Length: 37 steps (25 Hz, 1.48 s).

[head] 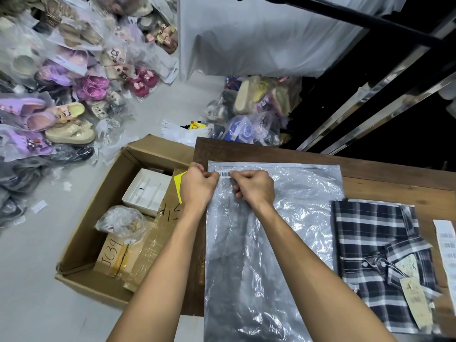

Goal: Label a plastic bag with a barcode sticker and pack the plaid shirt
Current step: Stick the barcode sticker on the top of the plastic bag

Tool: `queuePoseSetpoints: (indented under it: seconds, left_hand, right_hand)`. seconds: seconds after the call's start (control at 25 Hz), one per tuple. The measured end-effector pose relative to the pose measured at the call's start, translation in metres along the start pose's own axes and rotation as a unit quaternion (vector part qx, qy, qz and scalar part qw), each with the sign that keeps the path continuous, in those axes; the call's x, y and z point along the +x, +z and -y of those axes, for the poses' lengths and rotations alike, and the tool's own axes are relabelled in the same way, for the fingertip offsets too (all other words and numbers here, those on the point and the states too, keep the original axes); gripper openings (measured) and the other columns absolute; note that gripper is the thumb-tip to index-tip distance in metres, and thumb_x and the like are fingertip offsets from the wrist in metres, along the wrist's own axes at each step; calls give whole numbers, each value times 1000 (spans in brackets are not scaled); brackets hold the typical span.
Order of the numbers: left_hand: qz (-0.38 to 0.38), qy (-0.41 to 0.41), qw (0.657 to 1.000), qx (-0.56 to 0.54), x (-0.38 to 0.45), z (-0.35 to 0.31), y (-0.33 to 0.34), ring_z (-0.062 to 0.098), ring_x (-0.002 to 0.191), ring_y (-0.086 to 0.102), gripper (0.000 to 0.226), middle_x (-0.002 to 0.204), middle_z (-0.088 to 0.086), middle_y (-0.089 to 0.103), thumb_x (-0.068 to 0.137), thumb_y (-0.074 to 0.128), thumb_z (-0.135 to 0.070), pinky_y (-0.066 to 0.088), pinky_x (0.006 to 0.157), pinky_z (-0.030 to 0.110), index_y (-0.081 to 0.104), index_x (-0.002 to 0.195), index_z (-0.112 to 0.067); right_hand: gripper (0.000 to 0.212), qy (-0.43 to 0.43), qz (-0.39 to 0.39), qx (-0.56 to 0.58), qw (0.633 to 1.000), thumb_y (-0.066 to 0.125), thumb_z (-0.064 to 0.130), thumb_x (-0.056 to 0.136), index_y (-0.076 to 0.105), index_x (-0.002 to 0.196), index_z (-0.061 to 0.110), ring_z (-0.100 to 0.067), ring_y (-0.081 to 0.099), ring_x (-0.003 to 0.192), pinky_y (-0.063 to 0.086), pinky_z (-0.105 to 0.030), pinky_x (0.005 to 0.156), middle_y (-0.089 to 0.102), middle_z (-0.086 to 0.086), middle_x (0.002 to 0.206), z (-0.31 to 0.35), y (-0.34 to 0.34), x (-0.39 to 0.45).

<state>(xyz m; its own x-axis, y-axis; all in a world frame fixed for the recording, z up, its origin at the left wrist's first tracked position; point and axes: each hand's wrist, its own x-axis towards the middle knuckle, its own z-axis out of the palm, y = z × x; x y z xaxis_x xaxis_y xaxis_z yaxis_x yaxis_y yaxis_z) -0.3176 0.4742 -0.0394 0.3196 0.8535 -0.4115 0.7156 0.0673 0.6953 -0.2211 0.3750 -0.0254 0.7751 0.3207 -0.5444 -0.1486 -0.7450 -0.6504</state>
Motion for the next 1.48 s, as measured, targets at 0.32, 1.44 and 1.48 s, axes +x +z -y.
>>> queuePoseSetpoints:
  seconds: [0.32, 1.44, 1.48]
  left_hand:
    - [-12, -10, 999, 28, 2, -2, 0, 30, 97, 70, 35, 89, 4, 79, 79, 72, -33, 47, 71, 35, 48, 98, -16]
    - [26, 110, 993, -19, 7, 15, -12, 33, 68, 62, 44, 74, 17, 69, 81, 82, -20, 51, 68, 44, 39, 71, -22]
    - [28, 116, 993, -15, 8, 17, -12, 34, 69, 66, 45, 72, 16, 69, 81, 82, -22, 53, 69, 47, 39, 71, -23]
  right_hand:
    - [32, -13, -4, -8, 1000, 71, 45, 86, 78, 68, 20, -6, 71, 47, 63, -30, 71, 74, 8, 57, 0, 1, 2]
    - [57, -55, -15, -138, 989, 62, 70, 80, 63, 63, 16, -24, 70, 77, 49, -31, 71, 74, 2, 70, 17, 12, -2]
    - [58, -58, -20, -147, 987, 62, 70, 81, 62, 62, 16, -25, 69, 79, 46, -31, 70, 74, 3, 73, 19, 17, -2]
